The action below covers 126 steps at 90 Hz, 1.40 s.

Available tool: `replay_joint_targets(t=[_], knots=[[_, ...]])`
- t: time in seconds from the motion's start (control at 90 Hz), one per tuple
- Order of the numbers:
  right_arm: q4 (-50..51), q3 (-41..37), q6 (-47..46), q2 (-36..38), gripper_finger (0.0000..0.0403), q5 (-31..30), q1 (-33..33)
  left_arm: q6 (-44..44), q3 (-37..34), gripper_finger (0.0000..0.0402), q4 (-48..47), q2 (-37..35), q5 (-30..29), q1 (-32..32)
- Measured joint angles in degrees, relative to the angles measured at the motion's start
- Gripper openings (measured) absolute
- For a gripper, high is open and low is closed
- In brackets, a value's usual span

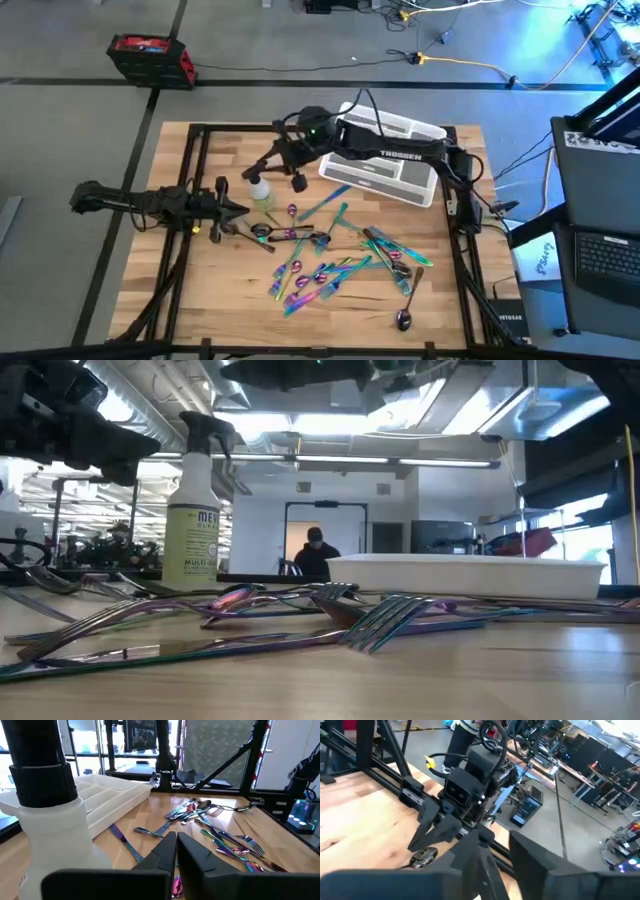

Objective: Sort silverware
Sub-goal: Move the white spray bottle to the top center of the table

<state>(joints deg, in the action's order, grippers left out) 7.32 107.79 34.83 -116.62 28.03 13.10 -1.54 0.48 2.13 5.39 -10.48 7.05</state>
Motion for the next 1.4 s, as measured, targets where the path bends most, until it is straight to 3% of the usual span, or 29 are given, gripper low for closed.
replay_joint_targets(t=[0.144, 0.289, 0.556, 1.144, 1.4], knots=[[1.72, 0.0, 0.3, -0.42, 0.0163, -1.43, -0.02, 0.01, 0.0, 0.0, 0.0, 0.0, 0.01, -0.01], [0.64, 0.0, 1.57, -2.52, 0.0185, -3.59, -0.12, 0.0, 0.0, 0.0, 0.0, 0.0, 0.0, 0.0], [-4.82, 0.0, 1.88, -4.24, 0.0186, -8.11, -0.74, 0.0, -0.01, 0.0, 0.0, 0.01, 0.0, -0.01], [-2.51, -0.02, -0.8, -6.52, 0.0186, -7.38, 0.79, 0.0, -0.01, 0.0, 0.0, 0.0, 0.0, -0.02], [-2.83, -0.07, -2.99, -7.28, 0.0186, -3.89, 0.79, 0.02, 0.0, 0.0, 0.0, 0.0, 0.0, 0.0]])
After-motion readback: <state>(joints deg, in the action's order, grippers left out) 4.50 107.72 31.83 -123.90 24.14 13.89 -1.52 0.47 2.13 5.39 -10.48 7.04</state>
